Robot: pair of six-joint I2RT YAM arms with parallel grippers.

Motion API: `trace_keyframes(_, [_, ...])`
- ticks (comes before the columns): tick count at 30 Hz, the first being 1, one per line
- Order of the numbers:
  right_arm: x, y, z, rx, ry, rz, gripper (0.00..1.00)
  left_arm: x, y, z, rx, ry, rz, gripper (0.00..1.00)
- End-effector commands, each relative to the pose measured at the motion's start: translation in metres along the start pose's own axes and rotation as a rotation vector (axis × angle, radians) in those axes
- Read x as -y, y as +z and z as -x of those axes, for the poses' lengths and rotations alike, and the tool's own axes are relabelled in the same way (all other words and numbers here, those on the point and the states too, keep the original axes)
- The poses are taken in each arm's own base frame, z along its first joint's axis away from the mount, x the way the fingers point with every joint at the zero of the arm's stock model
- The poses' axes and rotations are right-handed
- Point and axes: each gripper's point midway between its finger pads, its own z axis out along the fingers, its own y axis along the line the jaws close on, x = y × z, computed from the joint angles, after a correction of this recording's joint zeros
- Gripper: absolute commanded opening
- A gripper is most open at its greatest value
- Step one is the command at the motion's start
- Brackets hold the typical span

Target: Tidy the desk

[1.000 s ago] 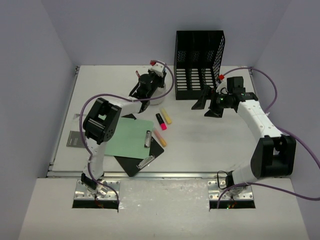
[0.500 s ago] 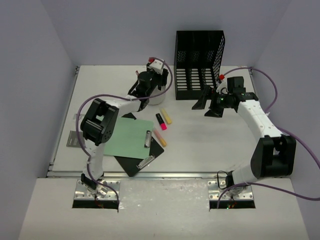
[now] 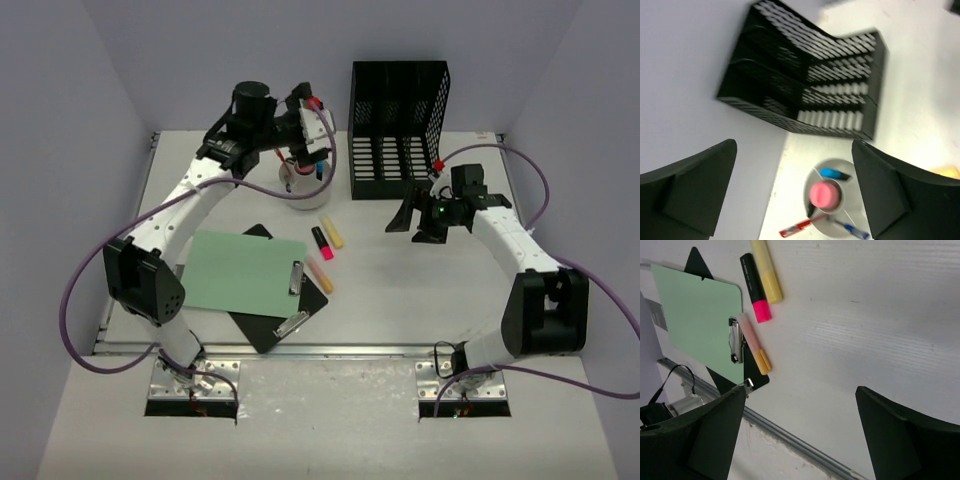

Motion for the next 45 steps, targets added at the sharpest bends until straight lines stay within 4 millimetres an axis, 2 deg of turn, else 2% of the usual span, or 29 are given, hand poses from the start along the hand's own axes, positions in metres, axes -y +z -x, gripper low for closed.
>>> trace_keyframes(1, [0.006,-0.006,0.006,0.044,-0.116,-0.031,0.91,0.141,-0.01,-0.072,-0.248,0.116,-0.565,1.0])
trace_keyframes(2, [0.01,-0.007,0.006,0.048,-0.126,-0.054,0.91,0.158,-0.006,-0.083,-0.278,0.19,-0.636,0.9])
trace_keyframes(3, [0.014,-0.008,0.004,0.044,-0.151,-0.069,0.91,0.173,-0.014,-0.089,-0.314,0.192,-0.713,0.84])
trace_keyframes(4, [0.017,-0.008,0.002,0.043,-0.169,-0.083,0.91,0.187,-0.012,-0.091,-0.328,0.223,-0.764,0.81])
trace_keyframes(5, [0.023,-0.011,0.003,0.054,-0.186,-0.115,0.91,0.194,-0.011,-0.104,-0.357,0.279,-0.813,0.76])
trace_keyframes(7, [0.03,-0.012,0.0,0.052,-0.214,-0.138,0.92,0.212,-0.012,-0.112,-0.365,0.324,-0.898,0.73])
trace_keyframes(10, [0.034,-0.013,-0.008,0.036,-0.227,-0.139,0.93,0.229,-0.015,-0.123,-0.338,0.451,-1.006,0.7])
trace_keyframes(12, [0.036,-0.014,-0.012,0.03,-0.221,-0.137,0.94,0.241,-0.018,-0.137,-0.321,0.549,-1.108,0.61])
trace_keyframes(16, [0.043,-0.015,-0.023,0.01,-0.199,-0.137,0.94,0.259,-0.015,-0.159,-0.334,0.649,-1.218,0.53])
trace_keyframes(18, [0.042,-0.015,-0.026,0.003,-0.191,-0.121,0.94,0.262,-0.012,-0.164,-0.34,0.672,-1.242,0.46])
trace_keyframes(20, [0.049,-0.019,-0.024,0.013,-0.164,-0.128,0.94,0.267,-0.007,-0.174,-0.356,0.671,-1.257,0.43])
trace_keyframes(22, [0.049,-0.02,-0.025,0.008,-0.158,-0.123,0.94,0.27,-0.002,-0.183,-0.365,0.661,-1.261,0.43])
trace_keyframes(32, [0.052,-0.021,-0.032,-0.004,-0.14,-0.106,0.94,0.272,0.017,-0.2,-0.396,0.662,-1.238,0.44])
trace_keyframes(38, [0.053,-0.021,-0.033,-0.009,-0.125,-0.098,0.94,0.276,0.02,-0.21,-0.41,0.666,-1.248,0.44])
trace_keyframes(45, [0.059,-0.023,-0.032,-0.003,-0.112,-0.11,0.94,0.283,0.013,-0.22,-0.416,0.68,-1.271,0.44])
